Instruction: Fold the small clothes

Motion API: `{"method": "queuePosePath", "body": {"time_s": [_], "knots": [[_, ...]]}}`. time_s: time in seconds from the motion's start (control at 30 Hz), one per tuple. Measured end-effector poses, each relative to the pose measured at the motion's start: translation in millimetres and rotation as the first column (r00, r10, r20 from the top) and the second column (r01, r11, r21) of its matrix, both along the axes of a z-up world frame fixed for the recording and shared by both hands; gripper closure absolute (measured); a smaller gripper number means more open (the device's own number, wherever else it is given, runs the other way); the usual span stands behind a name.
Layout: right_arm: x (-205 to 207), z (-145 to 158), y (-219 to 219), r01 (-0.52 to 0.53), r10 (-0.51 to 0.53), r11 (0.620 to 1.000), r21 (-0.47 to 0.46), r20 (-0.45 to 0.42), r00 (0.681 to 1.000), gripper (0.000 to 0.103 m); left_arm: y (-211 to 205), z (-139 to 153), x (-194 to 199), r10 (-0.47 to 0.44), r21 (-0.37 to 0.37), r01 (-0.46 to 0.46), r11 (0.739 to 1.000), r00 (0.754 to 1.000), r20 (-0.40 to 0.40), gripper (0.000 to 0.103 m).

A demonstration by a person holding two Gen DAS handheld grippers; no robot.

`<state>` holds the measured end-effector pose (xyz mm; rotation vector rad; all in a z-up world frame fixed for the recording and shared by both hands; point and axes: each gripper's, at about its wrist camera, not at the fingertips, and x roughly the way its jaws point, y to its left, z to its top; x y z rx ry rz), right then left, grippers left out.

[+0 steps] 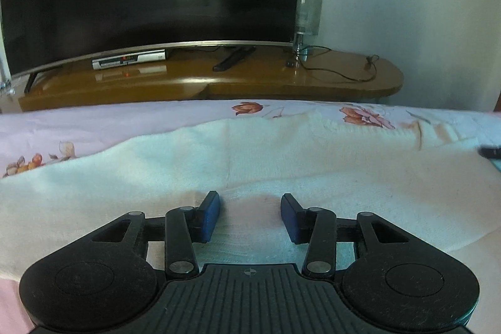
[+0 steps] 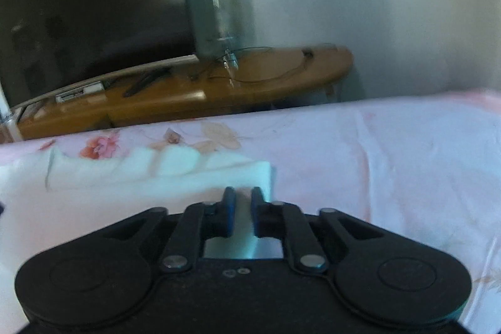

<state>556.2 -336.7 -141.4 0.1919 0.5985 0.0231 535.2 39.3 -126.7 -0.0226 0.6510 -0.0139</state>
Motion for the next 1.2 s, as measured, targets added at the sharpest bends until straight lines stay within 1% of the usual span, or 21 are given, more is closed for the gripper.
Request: {"method": "queuePosePath", "body": {"time_s": [0.03, 0.1, 0.17, 0.23, 0.3, 0.37, 0.4, 0.43, 0.47, 0.5, 0.6, 0.67, 0.73, 0.8, 0.83, 1.0, 1.07, 1.1, 1.13, 1.17, 1.2], "knots": [[0, -3, -7, 0.070, -0.069, 0.998, 0.010, -0.022, 0.997, 0.103, 0, -1, 1, 0.001, 0.002, -0.001, 1.000, 1.000, 0.001, 0.059], [-1, -5, -15, 0.070, -0.069, 0.996, 0.062, -0.027, 0.997, 0.103, -1, 1, -1, -0.003, 0.010, 0.003, 1.000, 1.000, 0.005, 0.059], [-11, 0, -9, 0.041, -0.041, 0.999, 0.012, -0.019, 0.999, 0.096, 13, 10, -15, 0.023, -0.023, -0.023, 0.999, 0.999, 0.041, 0.057], [-35, 8, -2, 0.016, -0.015, 0.999, -0.037, 0.008, 1.000, 0.080, 42, 19, -49, 0.112, -0.044, -0.108, 0.993, 0.986, 0.126, 0.002], [-67, 15, -1, -0.021, 0.023, 0.998, -0.058, 0.038, 0.999, 0.079, 86, 23, -86, 0.173, -0.120, -0.156, 0.981, 0.973, 0.154, 0.001], [-103, 17, 0, -0.049, 0.051, 0.996, -0.070, 0.039, 0.998, 0.078, 130, 19, -111, 0.241, -0.172, -0.224, 0.959, 0.966, 0.087, 0.009], [-118, 15, 1, -0.054, 0.056, 0.996, -0.067, 0.038, 0.998, 0.077, 153, 15, -122, 0.274, -0.201, -0.259, 0.945, 0.960, 0.050, 0.028], [-135, 14, 0, -0.047, 0.049, 0.997, -0.063, 0.029, 0.998, 0.076, 174, 10, -132, 0.322, -0.231, -0.310, 0.922, 0.947, 0.013, 0.038], [-149, 12, -3, -0.026, 0.027, 0.998, -0.055, 0.016, 1.000, 0.076, 197, 5, -141, 0.370, -0.278, -0.362, 0.890, 0.929, -0.022, 0.039], [-159, 10, -5, 0.000, 0.000, 0.999, -0.037, -0.001, 1.000, 0.076, 219, 1, -152, 0.408, -0.363, -0.391, 0.846, 0.912, -0.032, 0.050], [-186, 9, -9, 0.079, -0.078, 0.996, 0.031, -0.033, 0.996, 0.075, 267, -4, -170, 0.524, -0.519, -0.478, 0.709, 0.849, -0.066, 0.052], [-196, 10, -7, 0.102, -0.100, 0.992, 0.069, -0.042, 0.994, 0.074, 294, -10, -176, 0.597, -0.607, -0.528, 0.595, 0.795, -0.106, 0.052], [-200, 13, 0, 0.103, -0.099, 0.992, 0.075, -0.049, 0.994, 0.074, 315, -19, -179, 0.633, -0.695, -0.533, 0.483, 0.761, -0.143, 0.052], [-201, 17, 7, 0.092, -0.088, 0.992, 0.091, -0.052, 0.995, 0.074, 324, -23, -179, 0.657, -0.735, -0.538, 0.411, 0.734, -0.170, 0.052], [-202, 17, 9, 0.084, -0.080, 0.992, 0.093, -0.050, 0.996, 0.074, 327, -23, -178, 0.668, -0.741, -0.544, 0.393, 0.723, -0.176, 0.052], [-201, 22, 22, 0.055, -0.051, 0.994, 0.095, -0.040, 0.998, 0.074, 333, -24, -177, 0.704, -0.735, -0.568, 0.371, 0.688, -0.176, 0.052], [-197, 23, 23, 0.054, -0.050, 0.994, 0.092, -0.041, 0.998, 0.074, 333, -24, -174, 0.710, -0.705, -0.594, 0.387, 0.680, -0.184, 0.069], [-197, 22, 24, 0.054, -0.050, 0.994, 0.094, -0.042, 0.998, 0.074, 337, -24, -169, 0.711, -0.679, -0.616, 0.399, 0.676, -0.195, 0.090], [-195, 22, 24, 0.052, -0.048, 0.994, 0.094, -0.044, 0.998, 0.074, 341, -23, -169, 0.710, -0.658, -0.634, 0.406, 0.672, -0.210, 0.100], [-195, 21, 25, 0.052, -0.048, 0.994, 0.091, -0.046, 0.998, 0.074, 340, -20, -166, 0.711, -0.655, -0.636, 0.408, 0.671, -0.209, 0.100], [-194, 21, 25, 0.050, -0.046, 0.995, 0.088, -0.048, 0.998, 0.074, 333, -12, -160, 0.705, -0.652, -0.618, 0.439, 0.686, -0.176, 0.100]]}}
